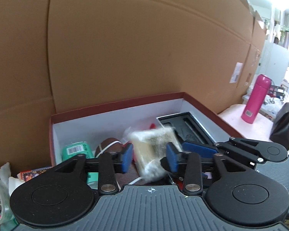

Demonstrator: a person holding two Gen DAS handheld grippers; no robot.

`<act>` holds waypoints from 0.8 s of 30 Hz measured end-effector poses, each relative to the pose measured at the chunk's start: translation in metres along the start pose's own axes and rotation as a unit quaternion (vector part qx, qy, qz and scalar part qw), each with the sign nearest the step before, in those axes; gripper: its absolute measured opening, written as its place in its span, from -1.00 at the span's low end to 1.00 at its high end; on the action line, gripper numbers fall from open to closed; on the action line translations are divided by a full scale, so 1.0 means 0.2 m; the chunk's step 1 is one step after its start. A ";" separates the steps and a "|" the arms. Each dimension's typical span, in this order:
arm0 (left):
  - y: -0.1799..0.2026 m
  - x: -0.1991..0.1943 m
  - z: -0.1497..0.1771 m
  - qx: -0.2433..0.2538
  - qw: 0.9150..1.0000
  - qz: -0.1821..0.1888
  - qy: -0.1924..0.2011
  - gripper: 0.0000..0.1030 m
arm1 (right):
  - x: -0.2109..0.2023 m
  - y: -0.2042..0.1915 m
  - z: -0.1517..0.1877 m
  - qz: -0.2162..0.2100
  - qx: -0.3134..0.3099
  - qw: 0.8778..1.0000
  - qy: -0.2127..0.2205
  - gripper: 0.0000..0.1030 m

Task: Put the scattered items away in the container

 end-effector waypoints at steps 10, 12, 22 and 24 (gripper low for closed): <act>-0.05 -0.12 0.04 -0.022 0.998 -0.036 0.037 0.93 | -0.05 0.01 0.03 0.031 0.015 0.999 0.015 0.81; -0.04 -0.17 0.04 -0.022 0.997 -0.054 0.052 1.00 | -0.08 0.01 0.02 0.039 0.015 0.999 0.024 0.94; 0.03 -0.36 0.18 -0.044 0.992 -0.107 0.049 1.00 | -0.29 0.05 0.06 0.042 0.019 0.999 0.012 0.99; 0.05 -0.39 0.22 -0.052 0.992 -0.108 0.043 1.00 | -0.36 0.05 0.07 0.043 0.019 0.999 0.013 0.99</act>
Point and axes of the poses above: each gripper's, at about its wrist camera, not at the fingertips, and x roughly the way its jaws point, y to its right, z to its underside, the point moved 7 cm from there along x, roughly the way its jaws point, and after that the axes turned 15 degrees about z, right-handed, at the moved point
